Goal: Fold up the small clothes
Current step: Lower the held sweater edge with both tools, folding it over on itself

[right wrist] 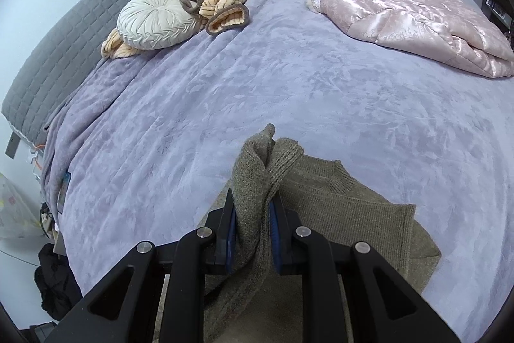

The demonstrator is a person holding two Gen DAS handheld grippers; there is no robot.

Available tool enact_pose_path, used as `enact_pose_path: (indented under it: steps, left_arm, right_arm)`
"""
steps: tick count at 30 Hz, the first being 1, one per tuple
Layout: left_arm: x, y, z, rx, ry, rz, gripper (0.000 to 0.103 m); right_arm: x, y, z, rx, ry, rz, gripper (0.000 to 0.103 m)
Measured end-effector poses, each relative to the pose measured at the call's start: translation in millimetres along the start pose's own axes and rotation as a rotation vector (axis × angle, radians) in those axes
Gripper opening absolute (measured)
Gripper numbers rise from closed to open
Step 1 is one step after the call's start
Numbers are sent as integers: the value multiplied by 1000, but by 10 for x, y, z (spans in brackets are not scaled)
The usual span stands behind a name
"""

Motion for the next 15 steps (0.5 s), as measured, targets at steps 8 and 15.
enact_pose_path:
  steps: [8,15]
  left_arm:
    - [-179,-20,-1,2,-4,40,12]
    - [-305,-10,30,0,-4,65,12]
  right_arm:
    - [-154,-107,-157,-10,-9,15,19]
    - [-344,-262,-251,2,-29,24,19]
Point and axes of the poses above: each gripper's, at about its wrist camera, not at the fingertips, and z roughly the way its jaws point, x to its left, y to its top, the point moved 2 cm from there along z, roughly the way its jaws point, and after that the axes turned 10 degrees about -z, right-handed, at the moved point
